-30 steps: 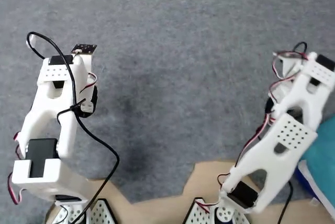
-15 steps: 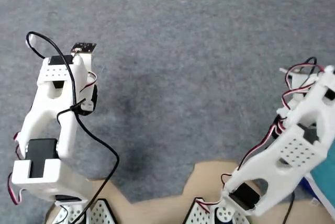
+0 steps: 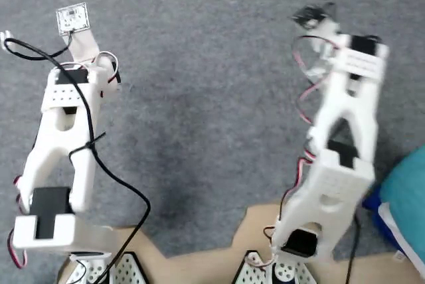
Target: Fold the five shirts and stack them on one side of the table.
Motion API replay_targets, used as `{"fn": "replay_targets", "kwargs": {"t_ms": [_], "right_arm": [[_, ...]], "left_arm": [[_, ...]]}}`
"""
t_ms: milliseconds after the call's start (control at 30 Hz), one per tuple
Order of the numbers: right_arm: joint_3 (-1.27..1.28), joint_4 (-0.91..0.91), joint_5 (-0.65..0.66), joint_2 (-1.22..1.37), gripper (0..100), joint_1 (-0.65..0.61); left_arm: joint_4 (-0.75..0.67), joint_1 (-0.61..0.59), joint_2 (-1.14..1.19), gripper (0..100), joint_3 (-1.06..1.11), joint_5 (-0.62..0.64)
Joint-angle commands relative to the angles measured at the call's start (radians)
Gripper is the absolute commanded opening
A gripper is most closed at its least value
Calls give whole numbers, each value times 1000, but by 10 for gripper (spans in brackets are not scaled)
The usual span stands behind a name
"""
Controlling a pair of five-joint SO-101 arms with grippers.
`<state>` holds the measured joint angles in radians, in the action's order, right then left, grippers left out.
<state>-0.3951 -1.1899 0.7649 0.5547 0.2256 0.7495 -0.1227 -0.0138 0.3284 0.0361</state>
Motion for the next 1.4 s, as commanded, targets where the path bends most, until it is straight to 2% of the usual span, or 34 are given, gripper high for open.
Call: {"fn": "replay_targets", "kwargs": {"t_ms": [0,100,200,333,467,567,700,800,1033,1067,1133,1267,1367], "right_arm": [[-76,196,5,119,5,-67],[-153,310,5,283,5,-74],[-282,275,9,423,5,-56],[-527,-23,34,510,5,-21],[-754,-413,190,541,5,-19],[-858,-594,262,564,5,-4],[-826,-597,273,575,5,82],[-759,-595,373,561,5,143],[-739,-597,391,486,5,200],[-739,-597,381,467,5,203],[-733,-598,275,426,5,205],[-591,-598,-91,297,5,199],[-390,-598,-163,143,5,185]], "left_arm": [[-37,-8,74,18,-9,12],[-35,-8,193,18,-52,9],[51,-2,328,18,-152,6],[327,-12,506,18,-385,5],[568,-12,691,18,-640,-75],[704,-12,823,18,-827,-100],[839,-18,957,18,-1054,-100],[898,-14,1024,18,-1188,-100],[997,11,1058,18,-1366,-100],[1008,11,1049,18,-1373,-100],[1010,3,1020,18,-1356,-97],[1010,2,886,18,-1227,-94],[1010,3,702,18,-1097,-94]]}}
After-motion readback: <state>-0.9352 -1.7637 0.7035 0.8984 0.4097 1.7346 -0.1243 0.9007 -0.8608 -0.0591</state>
